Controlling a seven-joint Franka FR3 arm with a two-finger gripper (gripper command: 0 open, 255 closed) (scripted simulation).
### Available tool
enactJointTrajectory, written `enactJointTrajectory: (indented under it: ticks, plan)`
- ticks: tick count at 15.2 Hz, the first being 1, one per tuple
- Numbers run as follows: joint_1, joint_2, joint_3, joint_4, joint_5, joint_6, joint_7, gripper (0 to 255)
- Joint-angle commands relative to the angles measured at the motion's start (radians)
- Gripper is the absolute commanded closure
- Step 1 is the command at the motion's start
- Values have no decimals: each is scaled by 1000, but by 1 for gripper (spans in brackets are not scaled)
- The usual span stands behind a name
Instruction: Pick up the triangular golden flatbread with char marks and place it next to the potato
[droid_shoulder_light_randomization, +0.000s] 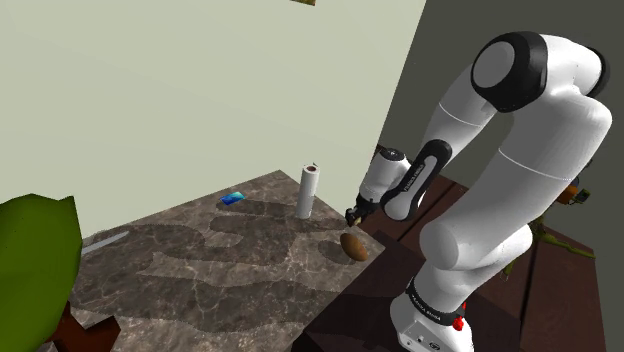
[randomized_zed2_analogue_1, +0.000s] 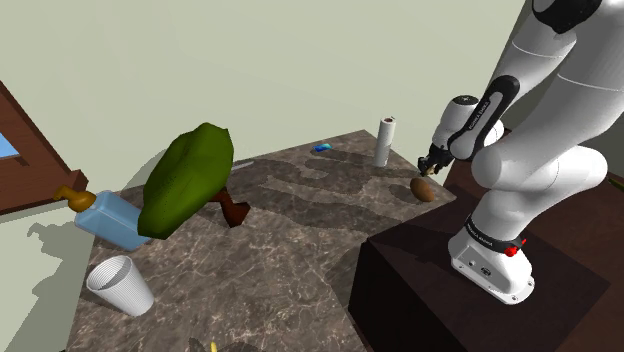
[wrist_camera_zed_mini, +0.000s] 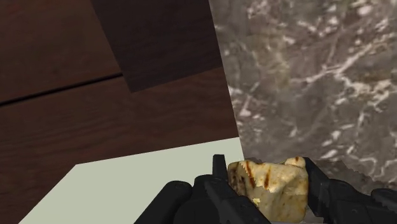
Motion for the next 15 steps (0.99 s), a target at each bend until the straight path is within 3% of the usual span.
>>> enactJointTrajectory:
  ticks: [1,3,4,9,10,11,12,13,15]
  plan:
    - [0,1,0,1,-5,1,4,255]
    - [0,1,0,1,-5,1,4,255]
    - [0,1,0,1,-5,1,4,0]
    - [0,1,0,1,-5,1,4,0]
    - [18,-75,35,-43,231,-35,-181,0]
    - [52,-147,41,-68,381,-83,-294,0]
    - [107,-217,-1,-82,427,-141,-330,0]
    - [148,-272,-40,-89,431,-191,-335,0]
    - [156,-272,-51,-88,421,-192,-328,0]
